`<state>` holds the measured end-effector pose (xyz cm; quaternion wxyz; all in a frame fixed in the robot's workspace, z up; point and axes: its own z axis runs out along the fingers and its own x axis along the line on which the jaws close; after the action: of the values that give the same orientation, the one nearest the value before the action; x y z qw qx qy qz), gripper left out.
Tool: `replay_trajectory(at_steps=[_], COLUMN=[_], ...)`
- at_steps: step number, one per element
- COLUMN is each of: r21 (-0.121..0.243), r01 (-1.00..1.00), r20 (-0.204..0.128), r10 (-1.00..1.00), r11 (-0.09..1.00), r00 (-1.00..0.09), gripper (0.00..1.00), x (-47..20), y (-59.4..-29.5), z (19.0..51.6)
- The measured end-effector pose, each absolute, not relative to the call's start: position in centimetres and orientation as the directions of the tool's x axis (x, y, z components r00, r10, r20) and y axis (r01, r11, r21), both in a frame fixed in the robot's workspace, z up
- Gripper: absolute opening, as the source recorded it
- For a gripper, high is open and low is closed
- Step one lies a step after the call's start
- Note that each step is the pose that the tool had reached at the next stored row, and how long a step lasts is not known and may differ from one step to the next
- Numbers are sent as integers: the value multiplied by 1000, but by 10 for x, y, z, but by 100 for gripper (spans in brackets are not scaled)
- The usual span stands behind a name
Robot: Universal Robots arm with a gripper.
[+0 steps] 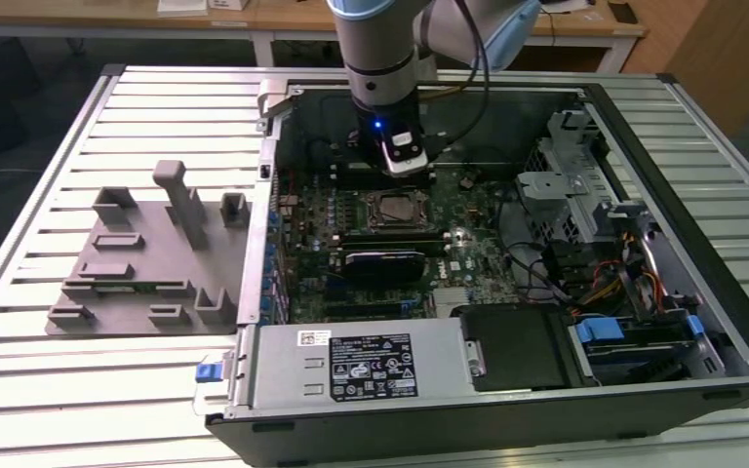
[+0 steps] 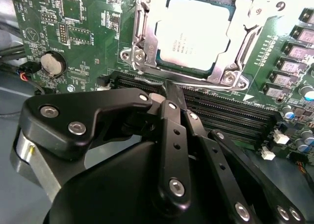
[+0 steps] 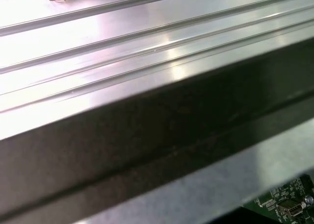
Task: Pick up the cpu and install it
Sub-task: 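Install the first cpu locking lever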
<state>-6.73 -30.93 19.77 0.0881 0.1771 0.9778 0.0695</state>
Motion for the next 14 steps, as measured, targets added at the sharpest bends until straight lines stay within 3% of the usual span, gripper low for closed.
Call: replay_trajectory(at_steps=[14], r21=[148], r01=[336], r20=[-156], r10=[357], r11=[930], r00=[-921], gripper=[11], x=[-65], y=[-309], z=[196])
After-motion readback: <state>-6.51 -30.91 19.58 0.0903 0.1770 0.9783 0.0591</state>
